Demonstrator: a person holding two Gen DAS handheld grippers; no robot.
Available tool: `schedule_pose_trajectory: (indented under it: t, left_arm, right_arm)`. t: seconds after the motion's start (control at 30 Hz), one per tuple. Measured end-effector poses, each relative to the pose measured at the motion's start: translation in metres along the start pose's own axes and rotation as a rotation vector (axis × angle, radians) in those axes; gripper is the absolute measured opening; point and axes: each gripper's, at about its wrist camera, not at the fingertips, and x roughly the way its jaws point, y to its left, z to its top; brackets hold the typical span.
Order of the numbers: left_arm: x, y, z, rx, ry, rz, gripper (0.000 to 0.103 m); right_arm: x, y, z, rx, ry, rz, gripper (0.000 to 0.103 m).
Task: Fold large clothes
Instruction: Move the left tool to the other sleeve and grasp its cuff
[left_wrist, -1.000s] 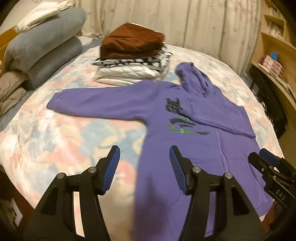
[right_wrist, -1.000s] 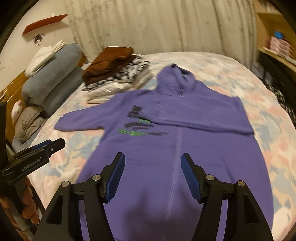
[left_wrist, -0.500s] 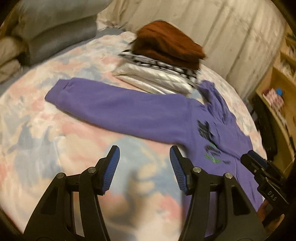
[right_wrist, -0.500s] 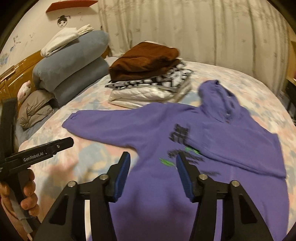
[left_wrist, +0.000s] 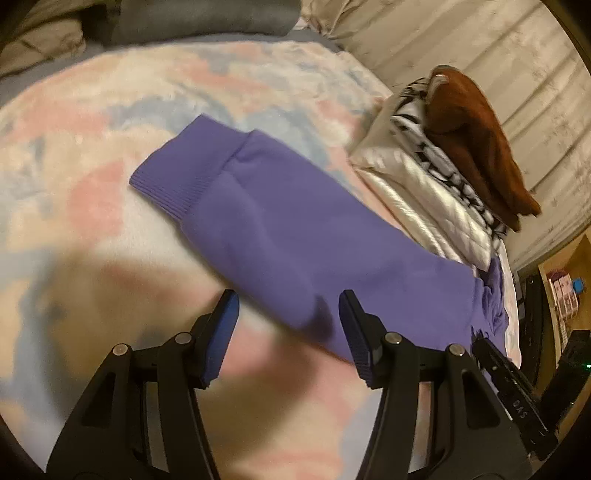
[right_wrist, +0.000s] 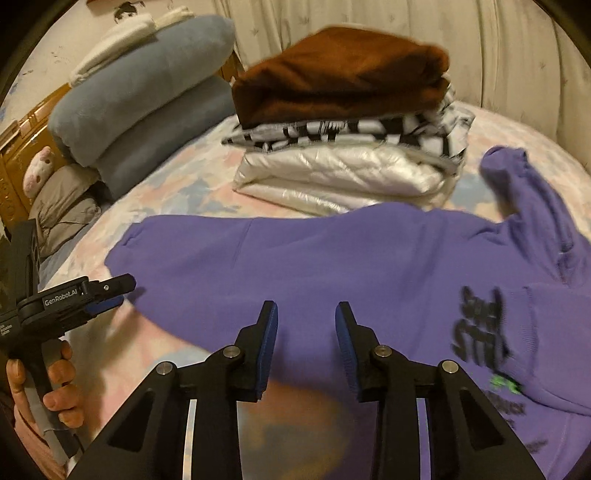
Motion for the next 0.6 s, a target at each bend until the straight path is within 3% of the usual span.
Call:
schedule_pose_trajectory:
  t: [0.13,0.2,0.27,0.33,0.5,0.6]
  left_arm:
    - [0.014,0.014,0.012,-0.047,-0.010,-0.034,0.053]
    - [0.017,0.017,0.018,-0.065,-0.039,-0.026,0.048]
    - [0.016,0.016,0.020,-0.079,-0.078,0.037,0.022]
    - [0.015,0.014,0.021,-0.083,-0.103,0.056,0.012]
    - [-0.012,-0.040,0.013,0.090,-0.248,0.166,0.006]
    - [-0.040,-0.085,0.009,0.182,-0.317,0.146,0.006]
  right_arm:
    - [0.044,-0.003,0.004,0.013,0.066,0.018,0.033]
    - [0.062,-0.001,0.001,0.010,0.100,0.016,0.033]
    - [0.078,0.000,-0.002,-0.006,0.117,-0.004,0.032]
    - [0.079,0.003,-0.005,-0.018,0.105,-0.013,0.032]
    - [0.083,-0.003,-0.001,-0.004,0.117,0.007,0.032]
    - [0.069,-0.009,-0.002,0.042,0.134,0.050,0.033]
